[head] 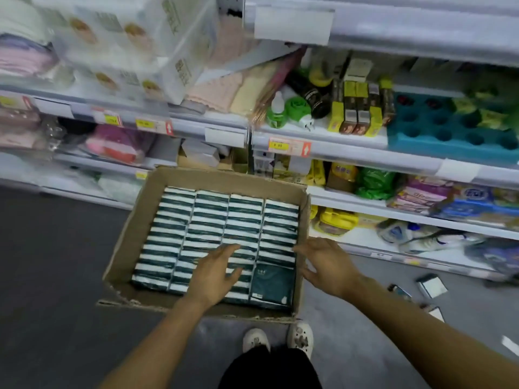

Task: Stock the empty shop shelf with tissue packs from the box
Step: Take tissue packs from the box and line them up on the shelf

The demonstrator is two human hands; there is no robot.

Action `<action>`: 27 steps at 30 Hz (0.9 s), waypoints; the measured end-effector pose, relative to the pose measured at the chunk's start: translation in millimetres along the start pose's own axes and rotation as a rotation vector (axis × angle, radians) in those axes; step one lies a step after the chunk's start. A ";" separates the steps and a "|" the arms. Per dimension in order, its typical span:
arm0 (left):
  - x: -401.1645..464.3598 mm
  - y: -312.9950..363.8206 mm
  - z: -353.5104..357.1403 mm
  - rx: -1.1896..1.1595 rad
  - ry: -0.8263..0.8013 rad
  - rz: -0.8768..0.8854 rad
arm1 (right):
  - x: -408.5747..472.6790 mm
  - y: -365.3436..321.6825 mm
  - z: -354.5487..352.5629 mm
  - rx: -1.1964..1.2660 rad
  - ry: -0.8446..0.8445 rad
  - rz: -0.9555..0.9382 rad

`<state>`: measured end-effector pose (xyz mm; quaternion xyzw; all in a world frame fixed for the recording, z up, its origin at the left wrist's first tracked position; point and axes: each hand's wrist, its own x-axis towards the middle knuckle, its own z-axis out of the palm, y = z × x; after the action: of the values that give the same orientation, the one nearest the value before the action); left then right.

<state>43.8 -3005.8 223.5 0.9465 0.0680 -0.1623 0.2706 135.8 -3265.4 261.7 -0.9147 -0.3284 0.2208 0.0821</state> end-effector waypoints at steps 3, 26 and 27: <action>7.7 -19.9 24.2 0.004 -0.124 -0.127 | 20.0 -5.6 26.0 -0.115 -0.120 -0.032; 63.5 -72.6 90.6 0.485 -0.148 -0.070 | 91.5 -15.0 116.1 -0.217 -0.425 0.001; 65.1 -73.5 90.8 0.508 -0.145 -0.055 | 92.7 -13.9 113.8 -0.218 -0.420 -0.007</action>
<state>64.3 -2989.6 92.3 0.9678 0.0314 -0.2486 0.0239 139.5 -3195.0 132.3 -0.8509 -0.3636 0.3692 -0.0865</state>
